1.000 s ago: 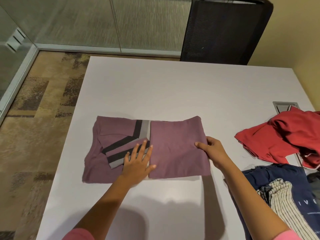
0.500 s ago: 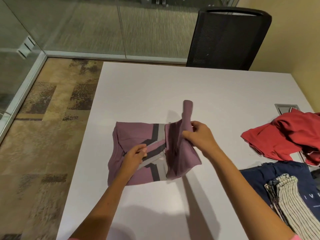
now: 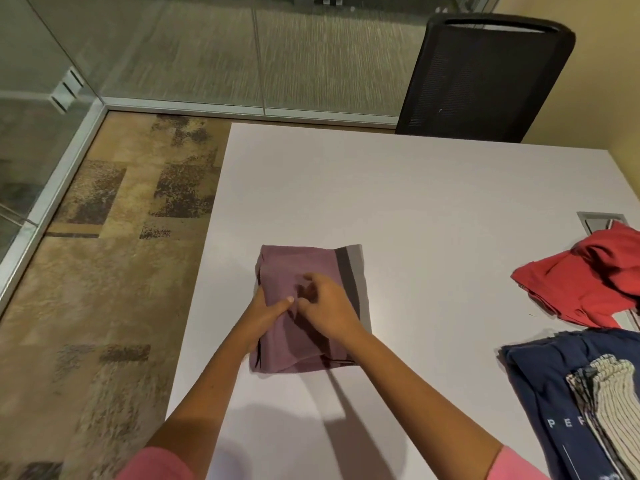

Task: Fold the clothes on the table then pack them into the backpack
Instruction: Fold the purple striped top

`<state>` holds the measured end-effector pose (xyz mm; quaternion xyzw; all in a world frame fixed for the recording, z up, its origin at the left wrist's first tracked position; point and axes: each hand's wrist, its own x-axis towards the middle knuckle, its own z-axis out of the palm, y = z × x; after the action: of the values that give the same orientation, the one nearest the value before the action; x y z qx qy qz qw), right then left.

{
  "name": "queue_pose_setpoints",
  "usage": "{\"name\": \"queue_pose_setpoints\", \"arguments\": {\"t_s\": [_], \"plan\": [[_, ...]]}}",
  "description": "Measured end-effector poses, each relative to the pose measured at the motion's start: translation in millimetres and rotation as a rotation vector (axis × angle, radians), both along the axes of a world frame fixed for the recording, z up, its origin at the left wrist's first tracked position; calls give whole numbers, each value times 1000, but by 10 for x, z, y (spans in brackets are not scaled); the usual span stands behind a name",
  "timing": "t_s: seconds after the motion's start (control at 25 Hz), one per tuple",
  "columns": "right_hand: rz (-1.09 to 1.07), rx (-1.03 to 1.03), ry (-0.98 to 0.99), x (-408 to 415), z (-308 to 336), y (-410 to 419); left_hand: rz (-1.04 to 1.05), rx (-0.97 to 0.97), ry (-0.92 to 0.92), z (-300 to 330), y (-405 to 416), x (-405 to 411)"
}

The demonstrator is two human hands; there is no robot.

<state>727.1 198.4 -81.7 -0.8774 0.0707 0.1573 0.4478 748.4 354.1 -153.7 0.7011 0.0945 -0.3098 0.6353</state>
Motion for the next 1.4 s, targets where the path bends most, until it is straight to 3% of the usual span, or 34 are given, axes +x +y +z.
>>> {"name": "queue_pose_setpoints", "arguments": {"t_s": [0.12,0.24,0.36,0.48,0.68,0.84,0.92,1.0,1.08,1.16,1.28,1.4], "plan": [[-147,-54,-34,-122,-174,-257,-143,117,-83,-14,17,39],[-279,-96,-95,-238,-286,-479,-207,56,-171,19,55,106],[-315,-189,-70,-311,-409,-608,-55,57,-200,-79,208,93],[-225,-335,105,-390,-554,-647,69,302,-183,-212,289,-1],[-134,-203,319,-519,-700,-617,-108,439,-534,-172,257,-105],[-242,2,375,-561,-679,-666,-91,672,-816,-201,225,-85],[-267,48,397,-575,-656,-687,-129,756,-783,-246,221,-129],[-226,2,421,-558,-652,-697,-124,894,-600,-303,207,-165],[-140,-84,447,-512,-644,-709,-119,1049,-592,-317,164,-176],[-70,-185,463,-472,-619,-734,-208,1112,-712,-293,60,-150],[-60,-249,471,-451,-594,-863,-569,1006,-944,-233,-242,-177],[-126,-374,398,-476,-592,-1065,-926,930,-981,-301,-500,-297]]}}
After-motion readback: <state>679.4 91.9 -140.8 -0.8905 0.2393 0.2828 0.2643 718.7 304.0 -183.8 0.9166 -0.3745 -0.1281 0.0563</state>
